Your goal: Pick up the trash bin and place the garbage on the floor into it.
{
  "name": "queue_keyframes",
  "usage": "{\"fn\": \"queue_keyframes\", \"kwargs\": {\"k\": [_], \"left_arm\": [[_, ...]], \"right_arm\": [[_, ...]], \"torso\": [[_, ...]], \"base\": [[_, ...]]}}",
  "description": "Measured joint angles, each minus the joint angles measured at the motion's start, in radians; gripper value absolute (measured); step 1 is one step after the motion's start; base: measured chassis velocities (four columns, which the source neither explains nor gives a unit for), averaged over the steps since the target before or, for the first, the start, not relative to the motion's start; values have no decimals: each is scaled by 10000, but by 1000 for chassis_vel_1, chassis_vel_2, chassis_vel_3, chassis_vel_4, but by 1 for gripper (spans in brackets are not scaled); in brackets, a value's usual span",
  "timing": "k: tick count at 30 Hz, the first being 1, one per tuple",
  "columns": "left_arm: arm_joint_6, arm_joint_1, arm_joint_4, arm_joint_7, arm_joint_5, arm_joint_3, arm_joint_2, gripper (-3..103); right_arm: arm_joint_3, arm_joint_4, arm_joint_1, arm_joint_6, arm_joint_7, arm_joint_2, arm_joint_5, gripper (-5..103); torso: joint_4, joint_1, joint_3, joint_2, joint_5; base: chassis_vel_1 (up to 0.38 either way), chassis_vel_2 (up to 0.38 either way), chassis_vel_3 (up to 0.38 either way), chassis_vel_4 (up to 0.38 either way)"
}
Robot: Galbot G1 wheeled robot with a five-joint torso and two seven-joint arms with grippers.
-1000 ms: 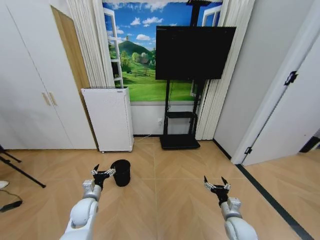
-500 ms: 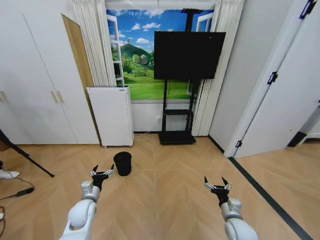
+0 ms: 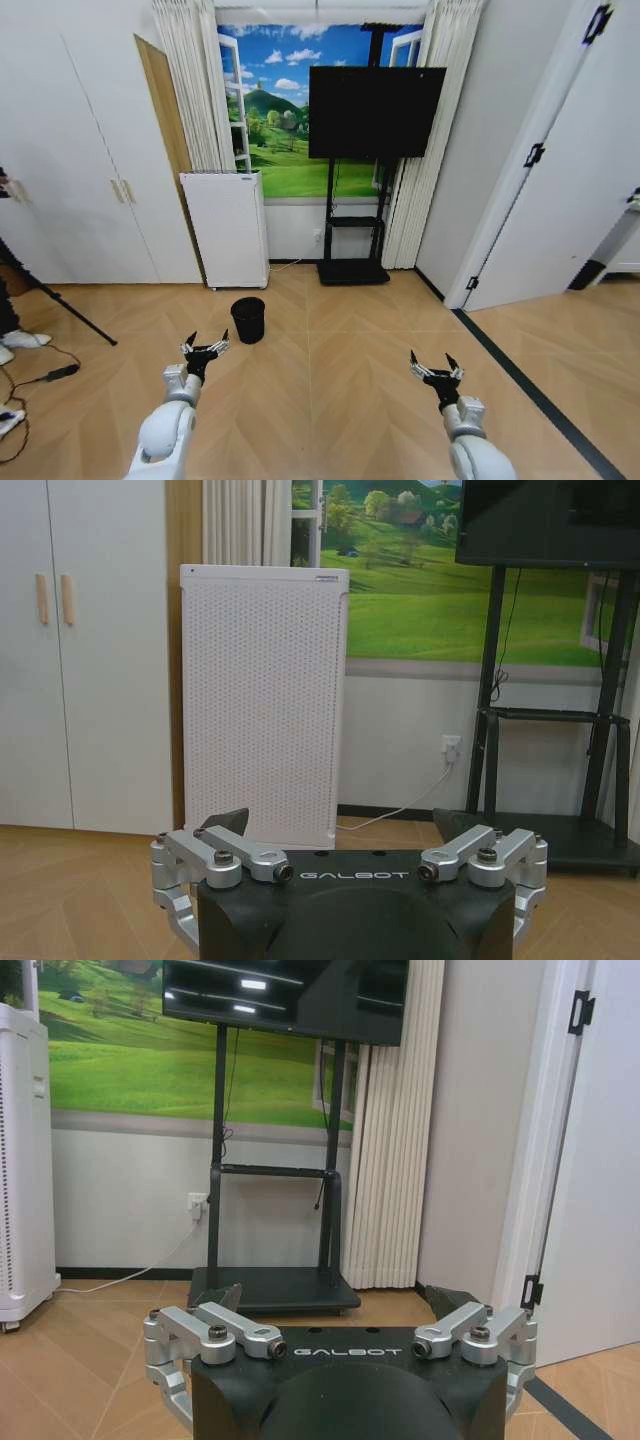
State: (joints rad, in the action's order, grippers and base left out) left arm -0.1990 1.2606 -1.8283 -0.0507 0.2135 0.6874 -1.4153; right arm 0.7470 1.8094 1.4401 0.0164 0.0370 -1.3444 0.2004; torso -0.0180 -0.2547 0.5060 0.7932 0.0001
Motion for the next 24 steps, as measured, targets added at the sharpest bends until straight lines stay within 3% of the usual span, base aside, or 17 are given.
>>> {"fn": "queue_keyframes", "kwargs": {"k": [24], "left_arm": [[-58,0,-43,195,-35,-102,-35,100]], "right_arm": [[104,-77,-28,-127,188,50,77,100]], "torso": [[-1,7,-4,1,-1]], "base": [[0,0,0,0]]}}
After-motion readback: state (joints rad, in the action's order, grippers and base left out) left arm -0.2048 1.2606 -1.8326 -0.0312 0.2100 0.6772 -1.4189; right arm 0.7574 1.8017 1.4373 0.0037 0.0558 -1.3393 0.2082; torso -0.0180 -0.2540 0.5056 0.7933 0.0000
